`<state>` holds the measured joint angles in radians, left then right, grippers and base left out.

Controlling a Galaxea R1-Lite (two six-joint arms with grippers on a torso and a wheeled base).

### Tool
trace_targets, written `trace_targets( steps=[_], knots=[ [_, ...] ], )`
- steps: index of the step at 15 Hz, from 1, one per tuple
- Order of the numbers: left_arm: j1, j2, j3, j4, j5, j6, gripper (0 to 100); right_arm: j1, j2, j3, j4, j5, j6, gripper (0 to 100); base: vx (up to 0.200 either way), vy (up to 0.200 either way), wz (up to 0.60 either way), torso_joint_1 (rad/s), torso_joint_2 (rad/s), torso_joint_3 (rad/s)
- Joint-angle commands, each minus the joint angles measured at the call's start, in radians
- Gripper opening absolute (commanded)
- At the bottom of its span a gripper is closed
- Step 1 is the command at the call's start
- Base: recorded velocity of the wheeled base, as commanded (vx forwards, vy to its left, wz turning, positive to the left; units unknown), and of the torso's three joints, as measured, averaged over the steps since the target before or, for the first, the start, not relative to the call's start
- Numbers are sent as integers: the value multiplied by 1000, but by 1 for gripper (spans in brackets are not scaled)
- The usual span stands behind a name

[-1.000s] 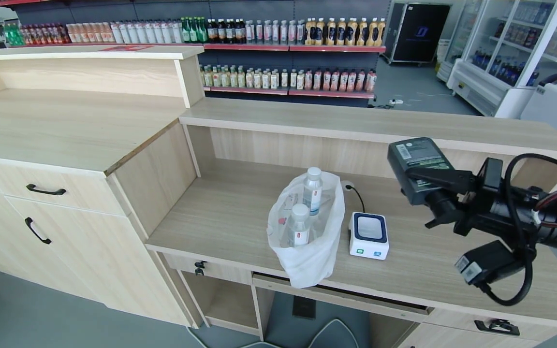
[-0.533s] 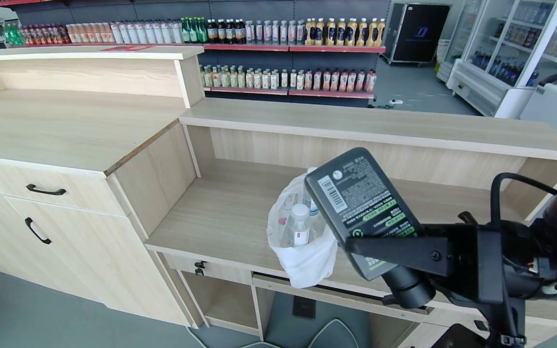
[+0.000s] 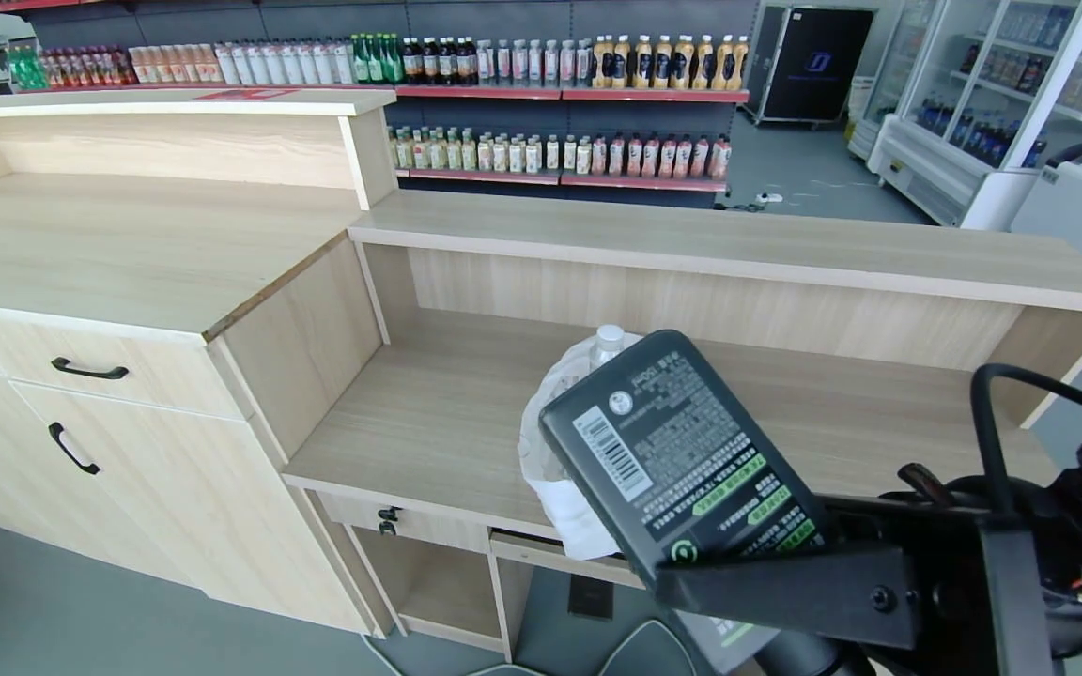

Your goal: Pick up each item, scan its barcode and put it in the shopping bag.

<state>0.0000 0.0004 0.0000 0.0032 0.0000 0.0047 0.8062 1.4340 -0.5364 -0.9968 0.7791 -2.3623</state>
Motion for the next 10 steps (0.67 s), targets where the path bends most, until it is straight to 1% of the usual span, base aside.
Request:
trace_targets(
  steps=[1,10],
  knots=[
    [0,0,0,0,0,0,100,15,-1,-1,0,0,0,0,0,0,0,0,0,0],
    [0,0,0,0,0,0,100,13,13,6,9,-4,9,0,0,0,0,0,0,0]
  ],
)
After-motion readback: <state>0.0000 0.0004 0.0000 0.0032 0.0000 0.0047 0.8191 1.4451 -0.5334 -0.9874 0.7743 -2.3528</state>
